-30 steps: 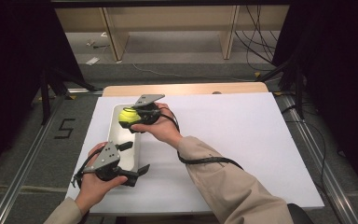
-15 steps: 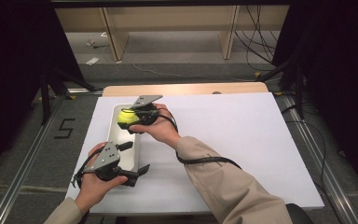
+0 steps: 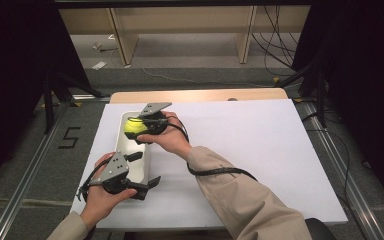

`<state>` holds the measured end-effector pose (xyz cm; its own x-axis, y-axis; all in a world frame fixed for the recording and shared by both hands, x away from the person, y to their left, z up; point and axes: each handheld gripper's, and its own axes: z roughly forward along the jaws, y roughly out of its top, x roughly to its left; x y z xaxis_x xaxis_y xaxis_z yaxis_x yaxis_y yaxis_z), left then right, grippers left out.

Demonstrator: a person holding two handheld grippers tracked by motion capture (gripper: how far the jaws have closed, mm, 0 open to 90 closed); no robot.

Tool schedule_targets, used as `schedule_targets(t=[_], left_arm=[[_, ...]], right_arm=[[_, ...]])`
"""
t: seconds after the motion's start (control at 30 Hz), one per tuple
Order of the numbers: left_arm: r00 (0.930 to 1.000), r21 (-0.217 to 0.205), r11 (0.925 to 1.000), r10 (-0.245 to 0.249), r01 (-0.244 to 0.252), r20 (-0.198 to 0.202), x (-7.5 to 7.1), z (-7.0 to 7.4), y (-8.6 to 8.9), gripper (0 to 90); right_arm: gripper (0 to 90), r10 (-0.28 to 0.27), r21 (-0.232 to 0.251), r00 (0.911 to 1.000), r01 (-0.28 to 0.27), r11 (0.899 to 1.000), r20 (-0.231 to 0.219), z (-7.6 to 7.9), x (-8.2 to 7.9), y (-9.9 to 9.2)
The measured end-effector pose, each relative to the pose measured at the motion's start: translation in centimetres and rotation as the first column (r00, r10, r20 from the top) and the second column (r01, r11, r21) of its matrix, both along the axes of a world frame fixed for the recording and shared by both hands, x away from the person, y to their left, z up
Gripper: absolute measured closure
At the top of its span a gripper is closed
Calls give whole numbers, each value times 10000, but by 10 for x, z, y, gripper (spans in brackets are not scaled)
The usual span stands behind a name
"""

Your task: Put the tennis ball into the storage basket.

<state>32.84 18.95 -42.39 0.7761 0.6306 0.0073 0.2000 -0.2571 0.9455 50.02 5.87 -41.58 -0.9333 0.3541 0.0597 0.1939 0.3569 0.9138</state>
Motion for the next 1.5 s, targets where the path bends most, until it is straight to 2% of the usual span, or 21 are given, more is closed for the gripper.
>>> schedule_targets(t=[1.5], left_arm=[[10000, 27, 10000, -48, 48, 31, 0, 0, 0, 32]], right_arm=[[272, 220, -438, 9996, -226, 9988, -150, -8, 3, 12]])
